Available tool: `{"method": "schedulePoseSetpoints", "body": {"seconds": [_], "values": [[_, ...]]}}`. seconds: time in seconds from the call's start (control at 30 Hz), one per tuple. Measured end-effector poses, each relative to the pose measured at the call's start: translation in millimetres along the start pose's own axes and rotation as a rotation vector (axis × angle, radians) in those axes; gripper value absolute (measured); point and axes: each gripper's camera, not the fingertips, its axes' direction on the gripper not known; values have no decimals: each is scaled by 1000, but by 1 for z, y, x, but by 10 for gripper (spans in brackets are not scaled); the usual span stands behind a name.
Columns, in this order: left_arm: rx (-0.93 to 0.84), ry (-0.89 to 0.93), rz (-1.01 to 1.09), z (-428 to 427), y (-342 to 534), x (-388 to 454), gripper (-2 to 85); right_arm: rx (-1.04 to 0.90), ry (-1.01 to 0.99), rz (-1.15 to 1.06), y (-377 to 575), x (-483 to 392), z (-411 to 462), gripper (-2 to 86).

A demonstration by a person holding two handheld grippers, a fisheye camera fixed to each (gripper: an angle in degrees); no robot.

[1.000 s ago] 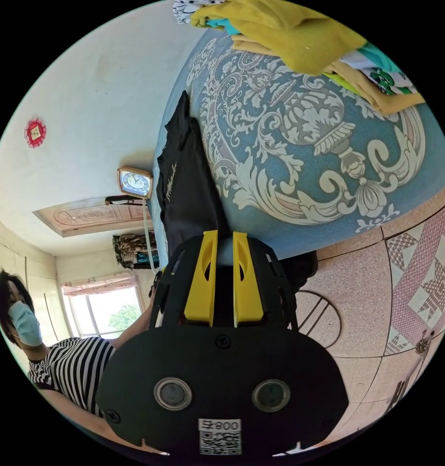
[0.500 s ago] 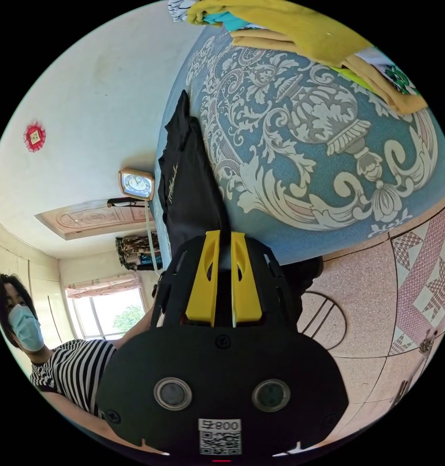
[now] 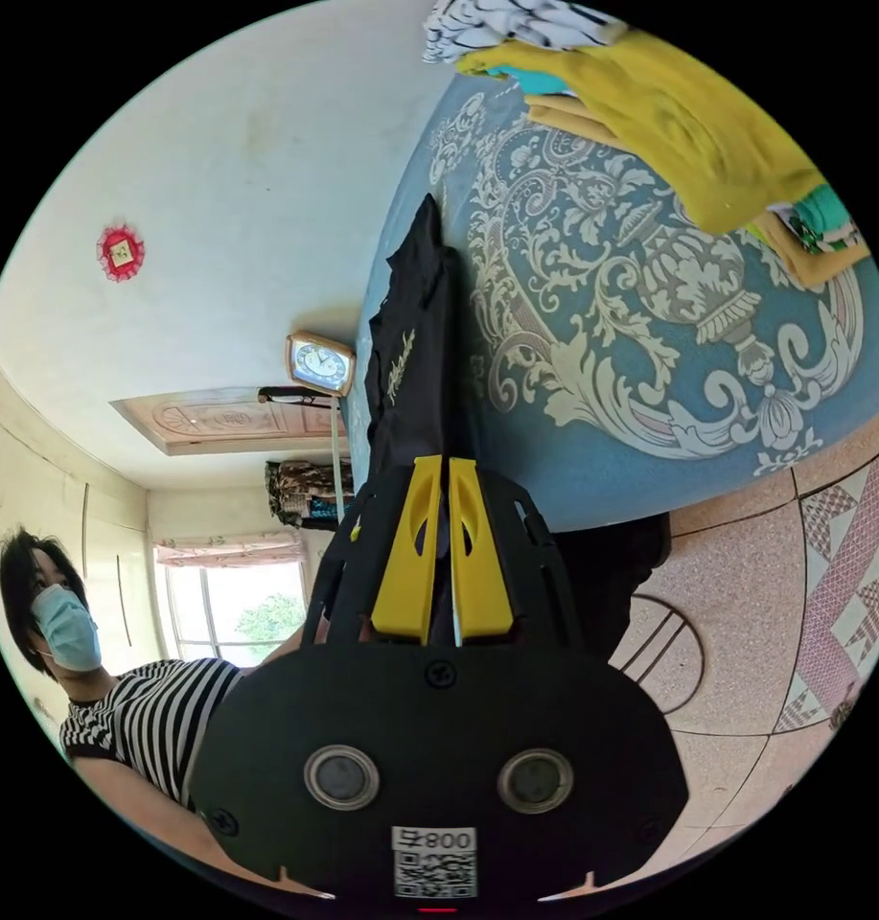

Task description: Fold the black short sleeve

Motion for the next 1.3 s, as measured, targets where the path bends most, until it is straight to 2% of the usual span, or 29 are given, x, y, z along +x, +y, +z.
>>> {"method": "schedulePoseSetpoints", "body": {"seconds": [0.4,1.3], "values": [[11,77,62,-24,33,40,14,26,-36,-107,28,-31,-48,7],[-43,180,129,-46,84,35,12,8,-25,-152,83,-81,-140,8]]}}
